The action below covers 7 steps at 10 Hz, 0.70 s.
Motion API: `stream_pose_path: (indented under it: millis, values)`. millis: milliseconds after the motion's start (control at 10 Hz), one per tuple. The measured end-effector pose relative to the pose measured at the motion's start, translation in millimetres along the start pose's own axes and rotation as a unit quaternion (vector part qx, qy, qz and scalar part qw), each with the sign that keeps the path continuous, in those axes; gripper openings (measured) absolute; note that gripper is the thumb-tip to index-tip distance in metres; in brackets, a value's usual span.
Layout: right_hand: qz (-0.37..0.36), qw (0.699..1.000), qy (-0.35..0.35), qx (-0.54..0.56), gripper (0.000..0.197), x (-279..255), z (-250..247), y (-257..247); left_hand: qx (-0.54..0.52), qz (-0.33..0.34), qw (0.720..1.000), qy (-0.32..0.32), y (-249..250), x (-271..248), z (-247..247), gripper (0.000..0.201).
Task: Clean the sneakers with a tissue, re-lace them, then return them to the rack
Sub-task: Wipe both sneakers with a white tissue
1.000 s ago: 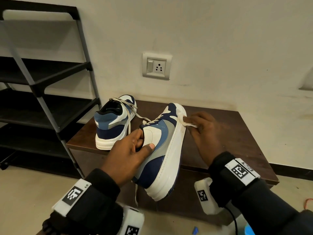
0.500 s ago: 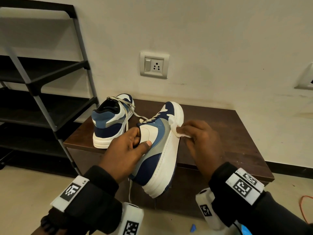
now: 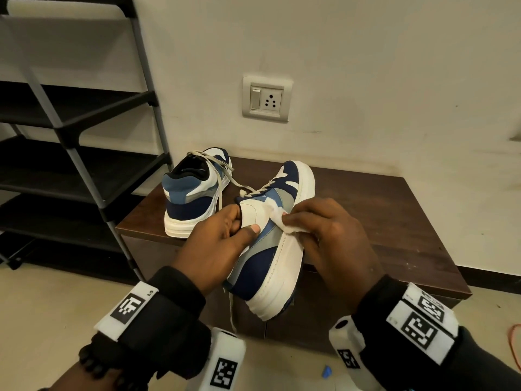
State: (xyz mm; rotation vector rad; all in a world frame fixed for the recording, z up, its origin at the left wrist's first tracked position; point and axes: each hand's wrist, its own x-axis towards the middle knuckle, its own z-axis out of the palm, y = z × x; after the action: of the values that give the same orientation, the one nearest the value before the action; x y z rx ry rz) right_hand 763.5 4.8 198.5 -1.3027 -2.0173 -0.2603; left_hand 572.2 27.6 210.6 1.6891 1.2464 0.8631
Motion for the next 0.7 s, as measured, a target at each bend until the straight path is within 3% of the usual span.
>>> stream_pose_path:
  millis: [400,700]
  values:
    - [-0.006,1.0,0.002,-0.008,0.035,-4.1,3.0,-1.7,0.012,0.001,1.0,0.008,1.4,0.3,1.3,0.032]
    - [-0.088,0.995,-0.035,-0.007,0.038,-12.5,-2.4,-19.6,0.043,0.009,0.999,0.02,2.4,1.0,0.5,0.021]
